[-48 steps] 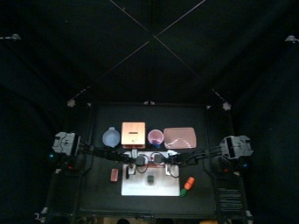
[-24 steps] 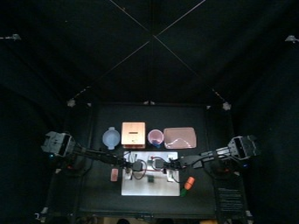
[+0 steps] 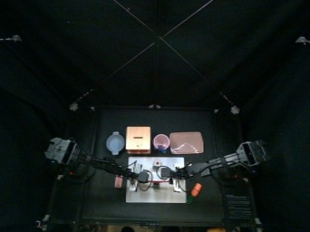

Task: Cut the sushi into 4 pieces with the knife
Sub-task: Cut the sushi into 4 pieces

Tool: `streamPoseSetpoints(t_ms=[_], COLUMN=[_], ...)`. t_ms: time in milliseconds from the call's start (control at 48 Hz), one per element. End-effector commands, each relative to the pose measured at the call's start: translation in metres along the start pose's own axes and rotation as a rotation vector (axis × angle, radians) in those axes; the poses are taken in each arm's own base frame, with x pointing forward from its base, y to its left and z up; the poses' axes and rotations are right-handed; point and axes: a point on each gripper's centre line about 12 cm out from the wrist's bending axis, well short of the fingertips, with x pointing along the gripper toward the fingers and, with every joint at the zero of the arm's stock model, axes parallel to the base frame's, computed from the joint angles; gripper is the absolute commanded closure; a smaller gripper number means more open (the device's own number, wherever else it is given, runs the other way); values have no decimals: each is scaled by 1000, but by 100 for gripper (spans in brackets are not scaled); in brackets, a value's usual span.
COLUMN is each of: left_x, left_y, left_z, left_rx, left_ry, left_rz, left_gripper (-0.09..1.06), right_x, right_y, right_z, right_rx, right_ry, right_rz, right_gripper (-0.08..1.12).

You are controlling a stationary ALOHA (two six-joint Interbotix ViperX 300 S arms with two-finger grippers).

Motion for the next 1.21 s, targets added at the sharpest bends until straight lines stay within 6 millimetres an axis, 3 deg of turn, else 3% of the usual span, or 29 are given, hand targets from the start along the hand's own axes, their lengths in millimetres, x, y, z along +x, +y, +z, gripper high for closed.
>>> streamPoseSetpoints(t_ms=[21, 250, 583, 1208], left_x=[2, 12, 13, 4], left_y=[-6, -5, -7, -12], left_z=[14, 5, 4, 21], left_rx=[6, 5, -4, 11], left_ry=[-37, -3, 2, -19], left_rz=[-10, -10, -11, -22], left_gripper=[69, 69, 69, 69], right_x=[-3, 14, 18, 5], right_y=[0, -5, -5, 4], right_z=[6, -1, -3, 14], right_rx=[7, 12, 12, -12], right_ry=[-38, 2, 15, -45], right_rz=[8, -8, -12, 8], right_gripper=[85, 85, 85, 85])
